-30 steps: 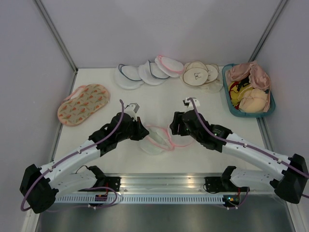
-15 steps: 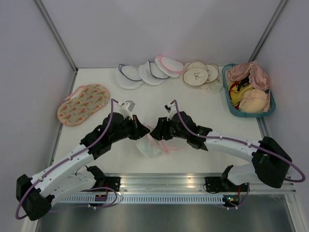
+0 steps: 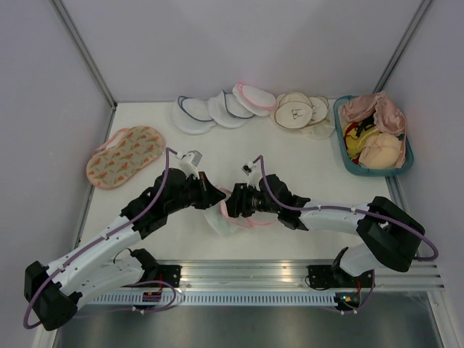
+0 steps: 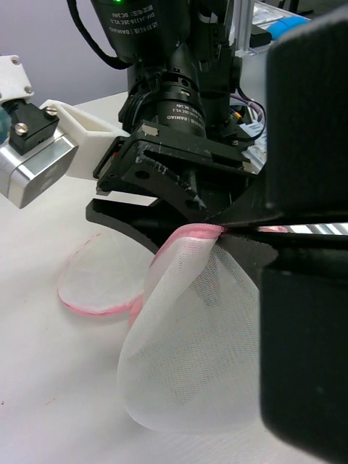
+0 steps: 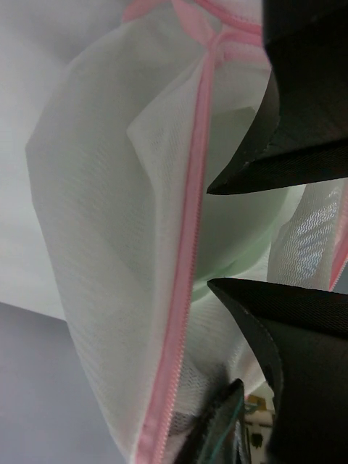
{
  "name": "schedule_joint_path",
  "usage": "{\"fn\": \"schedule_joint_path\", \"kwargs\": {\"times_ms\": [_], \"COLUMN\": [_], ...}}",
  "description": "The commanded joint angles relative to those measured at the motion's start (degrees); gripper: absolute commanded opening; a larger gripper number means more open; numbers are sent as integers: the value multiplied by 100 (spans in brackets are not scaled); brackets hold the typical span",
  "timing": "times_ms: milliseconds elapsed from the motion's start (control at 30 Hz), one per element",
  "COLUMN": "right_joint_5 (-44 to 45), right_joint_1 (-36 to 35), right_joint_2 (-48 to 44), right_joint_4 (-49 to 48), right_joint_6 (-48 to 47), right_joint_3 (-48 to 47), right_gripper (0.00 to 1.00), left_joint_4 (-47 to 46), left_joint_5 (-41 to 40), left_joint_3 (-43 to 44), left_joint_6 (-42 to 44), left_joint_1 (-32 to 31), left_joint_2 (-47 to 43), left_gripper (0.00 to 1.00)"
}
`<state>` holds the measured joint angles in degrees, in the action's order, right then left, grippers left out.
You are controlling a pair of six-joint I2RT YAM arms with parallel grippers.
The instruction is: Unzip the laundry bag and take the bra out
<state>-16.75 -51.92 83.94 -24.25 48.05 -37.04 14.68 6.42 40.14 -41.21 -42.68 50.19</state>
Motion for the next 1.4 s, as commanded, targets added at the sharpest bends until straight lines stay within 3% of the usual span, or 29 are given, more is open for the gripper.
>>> {"fn": "schedule_joint_path", "kwargs": {"times_ms": [0, 267, 433, 600, 700, 833, 967, 1100, 1233, 1367], "right_joint_5": [-574, -961, -506, 303, 751, 1498, 2840, 3283, 3372, 2653], "right_joint_1": [-64, -441, -740, -890, -899, -934, -1030, -1057, -1075, -1022], "right_joint_2": [16, 886, 1230, 984, 756, 352, -245, -720, -1195, -1153], "right_joint_4": [-1194, -2882, -2525, -1357, -847, 190, 1535, 2362, 2478, 1838], "right_joint_6": [511, 1276, 1075, 636, 504, 267, 38, -33, -164, -340], "right_joint_3": [231, 241, -101, -286, -286, -348, -515, -498, -279, -164], "right_gripper": [55, 56, 50, 25, 0, 1, 0, 1, 0, 2], "left_joint_4": [-325, -492, -553, -554, -527, -431, -308, -220, -246, -483], "left_joint_5": [-88, -167, -123, -193, -246, -378, -571, -615, -615, -501], "left_joint_3": [100, 3, -85, -270, -340, -375, -402, -419, -437, -525], "left_joint_6": [-229, -405, -572, -704, -765, -783, -774, -748, -783, -958], "left_joint_1": [-4, -4, -4, -4, -4, -4, -4, -4, 5, 5], "left_joint_2": [-71, -98, -247, -510, -607, -747, -871, -836, -678, -590], "left_gripper": [2, 2, 2, 2, 2, 2, 2, 2, 2, 2]}}
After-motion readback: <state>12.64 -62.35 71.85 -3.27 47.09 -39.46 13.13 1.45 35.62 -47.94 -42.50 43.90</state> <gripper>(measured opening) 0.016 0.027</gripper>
